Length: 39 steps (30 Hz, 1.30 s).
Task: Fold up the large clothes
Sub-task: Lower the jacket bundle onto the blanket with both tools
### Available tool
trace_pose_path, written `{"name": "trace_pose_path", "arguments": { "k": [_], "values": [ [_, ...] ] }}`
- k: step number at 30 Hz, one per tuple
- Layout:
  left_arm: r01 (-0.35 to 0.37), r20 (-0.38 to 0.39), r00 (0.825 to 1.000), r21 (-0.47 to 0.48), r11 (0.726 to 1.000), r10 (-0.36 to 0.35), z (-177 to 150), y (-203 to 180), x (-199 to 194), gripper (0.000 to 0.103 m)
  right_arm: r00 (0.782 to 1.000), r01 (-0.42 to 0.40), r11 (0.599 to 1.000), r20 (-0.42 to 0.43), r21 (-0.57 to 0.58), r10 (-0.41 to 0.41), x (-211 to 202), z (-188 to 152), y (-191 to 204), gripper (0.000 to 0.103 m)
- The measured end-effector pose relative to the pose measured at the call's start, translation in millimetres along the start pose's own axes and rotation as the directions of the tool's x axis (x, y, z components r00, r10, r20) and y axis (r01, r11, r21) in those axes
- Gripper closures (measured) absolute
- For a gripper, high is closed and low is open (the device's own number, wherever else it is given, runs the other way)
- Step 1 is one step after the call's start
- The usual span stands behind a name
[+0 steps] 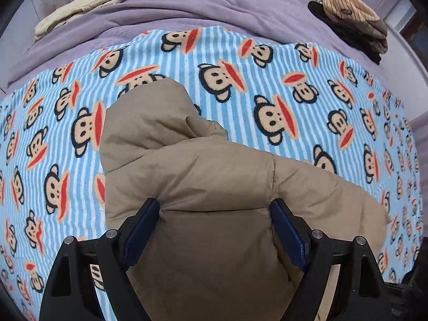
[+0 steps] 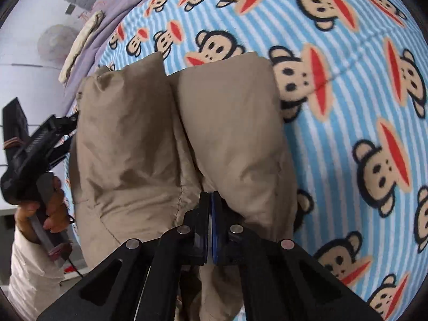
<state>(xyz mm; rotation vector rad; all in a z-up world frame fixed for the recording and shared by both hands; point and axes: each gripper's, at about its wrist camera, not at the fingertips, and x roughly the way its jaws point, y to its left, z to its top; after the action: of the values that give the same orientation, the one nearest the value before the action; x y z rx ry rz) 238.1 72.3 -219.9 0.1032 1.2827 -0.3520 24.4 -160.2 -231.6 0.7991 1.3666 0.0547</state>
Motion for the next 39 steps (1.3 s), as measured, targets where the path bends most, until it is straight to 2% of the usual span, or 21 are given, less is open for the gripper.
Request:
{"name": "trace_pose_path", "arguments": {
  "k": [3, 5, 7, 8, 10, 11, 12, 13, 16, 18, 23, 27, 35, 38, 39],
  "values": [
    [-0.025, 0.001, 1.000, 0.009, 1.000, 0.025, -2, -5, 5, 0.018, 0.993, -0.106, 0.994, 0.059, -0.013, 0.106, -27, -14, 1, 0.097],
    [-0.031, -0.003, 1.000, 0.003, 1.000, 0.031, -2, -5, 6, 0.018, 0.978, -0.198, 0.979, 0.050, -0.048, 0.201, -49, -30, 12, 0.097],
    [-0.041, -0.006, 0.999, 0.004, 0.999, 0.041, -2, -6, 7, 0.018, 0.974, -0.225, 0.967, 0.003, -0.116, 0.227, -55, -49, 30, 0.096],
    [-0.047, -0.006, 0.999, 0.006, 0.999, 0.047, -2, -7, 7, 0.017, 0.979, -0.205, 0.967, -0.027, -0.150, 0.203, -54, -58, 37, 0.096],
    [-0.052, -0.003, 0.999, 0.008, 0.999, 0.052, -3, -8, 8, 0.016, 0.997, -0.049, 0.975, -0.064, -0.218, 0.036, -34, -73, 46, 0.097],
    [-0.052, -0.001, 0.999, 0.010, 0.999, 0.052, -3, -8, 7, 0.016, 0.997, 0.022, 0.971, -0.070, -0.238, -0.040, -19, -78, 42, 0.097],
    [-0.051, 0.001, 0.999, 0.015, 0.999, 0.051, -4, -9, 7, 0.015, 0.994, 0.066, 0.970, -0.073, -0.235, -0.085, -16, -89, 29, 0.101],
    [-0.047, 0.005, 0.999, 0.023, 0.999, 0.047, -5, -9, 5, 0.015, 0.992, 0.081, 0.976, -0.082, -0.202, -0.099, -5, -91, 18, 0.103],
    [-0.028, 0.013, 1.000, 0.037, 0.999, 0.028, -8, -9, -5, 0.015, 0.995, 0.018, 0.998, -0.100, -0.053, -0.024, 17, -91, -16, 0.103],
    [-0.005, 0.023, 1.000, 0.038, 0.999, 0.004, -12, -6, -19, 0.015, 0.995, -0.002, 1.000, -0.104, -0.008, 0.001, 23, -92, -26, 0.103],
    [0.046, 0.054, 0.997, 0.035, 0.998, -0.048, -44, 12, -63, 0.015, 0.994, 0.029, 0.999, -0.106, -0.013, -0.030, 21, -96, -22, 0.103],
    [0.046, 0.049, 0.998, 0.036, 0.998, -0.048, -85, 25, -88, 0.015, 0.992, 0.039, 0.999, -0.121, 0.001, -0.039, 28, -92, -7, 0.103],
    [0.024, 0.017, 1.000, -0.041, 0.999, -0.024, -149, 45, -111, 0.015, 0.986, 0.094, 0.994, -0.136, -0.052, -0.100, 6, -95, 20, 0.100],
    [0.013, 0.018, 1.000, -0.049, 0.999, -0.012, -161, 46, -116, 0.000, 0.982, 0.119, 0.990, -0.140, -0.071, -0.128, -1, -96, 35, 0.100],
    [0.005, 0.025, 1.000, -0.048, 0.999, -0.004, -163, 46, -118, 0.000, 0.981, 0.127, 0.989, -0.139, -0.079, -0.137, -2, -96, 42, 0.099]
  ]
}}
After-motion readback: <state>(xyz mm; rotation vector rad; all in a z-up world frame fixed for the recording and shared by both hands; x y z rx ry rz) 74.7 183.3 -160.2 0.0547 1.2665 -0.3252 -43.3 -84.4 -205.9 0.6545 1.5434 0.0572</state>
